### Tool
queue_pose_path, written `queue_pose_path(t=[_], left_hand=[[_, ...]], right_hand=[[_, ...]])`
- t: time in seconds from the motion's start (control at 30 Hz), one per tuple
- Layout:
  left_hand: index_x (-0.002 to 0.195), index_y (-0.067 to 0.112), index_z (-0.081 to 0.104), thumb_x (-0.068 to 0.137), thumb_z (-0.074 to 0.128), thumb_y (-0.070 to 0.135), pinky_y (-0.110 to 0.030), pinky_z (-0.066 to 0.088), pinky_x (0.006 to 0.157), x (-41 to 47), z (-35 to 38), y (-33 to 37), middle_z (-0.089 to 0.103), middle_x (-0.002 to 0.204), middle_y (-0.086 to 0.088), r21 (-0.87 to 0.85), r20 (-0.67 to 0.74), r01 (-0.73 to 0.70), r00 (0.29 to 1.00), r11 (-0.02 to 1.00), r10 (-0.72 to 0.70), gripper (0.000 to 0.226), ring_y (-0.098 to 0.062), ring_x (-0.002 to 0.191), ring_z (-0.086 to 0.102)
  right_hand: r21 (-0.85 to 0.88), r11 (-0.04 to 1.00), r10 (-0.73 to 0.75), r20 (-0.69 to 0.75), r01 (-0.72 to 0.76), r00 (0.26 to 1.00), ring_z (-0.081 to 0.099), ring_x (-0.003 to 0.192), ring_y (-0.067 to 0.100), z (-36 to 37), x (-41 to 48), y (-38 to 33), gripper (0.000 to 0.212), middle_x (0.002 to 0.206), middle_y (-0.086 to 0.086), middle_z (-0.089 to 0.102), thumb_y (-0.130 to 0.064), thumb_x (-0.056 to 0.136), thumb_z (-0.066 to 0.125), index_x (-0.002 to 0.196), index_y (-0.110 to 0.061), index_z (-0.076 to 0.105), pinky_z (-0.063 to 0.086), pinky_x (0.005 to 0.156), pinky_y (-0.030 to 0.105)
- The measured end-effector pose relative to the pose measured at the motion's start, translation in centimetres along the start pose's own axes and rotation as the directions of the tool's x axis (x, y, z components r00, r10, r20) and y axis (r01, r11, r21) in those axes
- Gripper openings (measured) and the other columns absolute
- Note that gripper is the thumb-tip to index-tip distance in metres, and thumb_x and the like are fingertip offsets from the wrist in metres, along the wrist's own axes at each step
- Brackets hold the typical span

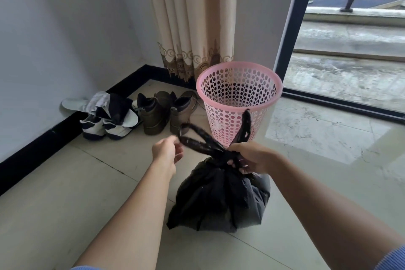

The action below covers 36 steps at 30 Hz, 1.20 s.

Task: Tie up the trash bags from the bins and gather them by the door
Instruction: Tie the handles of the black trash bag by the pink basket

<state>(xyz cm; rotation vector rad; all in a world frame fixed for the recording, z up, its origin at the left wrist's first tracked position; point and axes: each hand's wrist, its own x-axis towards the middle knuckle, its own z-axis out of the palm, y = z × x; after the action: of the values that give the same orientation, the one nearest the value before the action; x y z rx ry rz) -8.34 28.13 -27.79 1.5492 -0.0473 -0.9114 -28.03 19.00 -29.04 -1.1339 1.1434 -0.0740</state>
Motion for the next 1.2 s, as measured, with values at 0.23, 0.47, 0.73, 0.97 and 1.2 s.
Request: queue_pose_path(t=[0.23,0.47,0.73,0.97,1.2], left_hand=[[0.095,0.015,0.074,0.072,0.072,0.009,-0.026,0.055,0.081,-2.2,0.7,-0.9,0.073,0.089,-0.005,0.438,0.667,-0.121,0.709,0.891,-0.231,0.024,-0.017,0.083,0.068],[0.083,0.006,0.069,0.082,0.069,0.001,-0.022,0.051,0.060,-1.4,0.7,-1.7,0.067,0.078,-0.012,0.475,0.587,-0.215,0.800,0.853,-0.126,0.005,-0.019,0.066,0.063],[0.072,0.010,0.067,0.080,0.072,0.001,-0.020,0.049,0.056,-1.7,1.3,-0.7,0.064,0.062,-0.007,0.490,0.558,-0.287,0.829,0.823,-0.043,0.012,-0.016,0.056,0.058],[0.062,0.015,0.069,0.074,0.073,-0.005,-0.017,0.052,0.063,-3.6,3.3,-0.3,0.069,0.060,0.003,0.512,0.704,-0.387,0.701,0.767,-0.115,0.024,-0.007,0.057,0.063],[0.073,0.015,0.070,0.078,0.075,0.005,-0.018,0.051,0.059,-3.2,3.0,-1.9,0.068,0.070,-0.002,0.572,0.579,-0.321,0.810,0.755,-0.095,0.012,-0.010,0.062,0.065]], right_hand=[[0.301,0.954,-0.068,0.251,-0.011,0.966,0.054,0.056,0.010,-1.0,-0.6,-1.3,0.027,0.058,-0.004,0.055,-0.046,0.092,0.052,0.083,-0.021,0.054,0.033,0.055,0.023],[0.225,0.966,-0.204,0.340,0.131,0.918,0.056,0.078,0.017,-1.6,-1.8,-2.0,0.034,0.089,0.009,0.060,-0.033,0.080,0.061,0.103,-0.008,0.062,0.037,0.071,0.027],[-0.298,0.896,-0.377,-0.122,0.329,0.918,0.061,0.069,0.021,-0.7,-0.7,-2.4,0.023,0.077,0.008,0.065,0.004,0.067,0.079,0.076,-0.011,0.064,0.046,0.048,0.026],[-0.770,0.592,-0.731,-0.386,0.240,0.563,0.053,0.068,0.025,0.4,1.1,0.3,0.009,0.077,0.007,0.061,-0.010,0.086,0.051,0.078,-0.015,0.053,0.036,0.060,0.033],[-0.464,0.839,-0.527,-0.564,0.283,0.636,0.054,0.061,0.018,0.9,2.1,1.8,0.007,0.072,0.002,0.056,-0.010,0.087,0.059,0.082,-0.015,0.059,0.045,0.058,0.030]])
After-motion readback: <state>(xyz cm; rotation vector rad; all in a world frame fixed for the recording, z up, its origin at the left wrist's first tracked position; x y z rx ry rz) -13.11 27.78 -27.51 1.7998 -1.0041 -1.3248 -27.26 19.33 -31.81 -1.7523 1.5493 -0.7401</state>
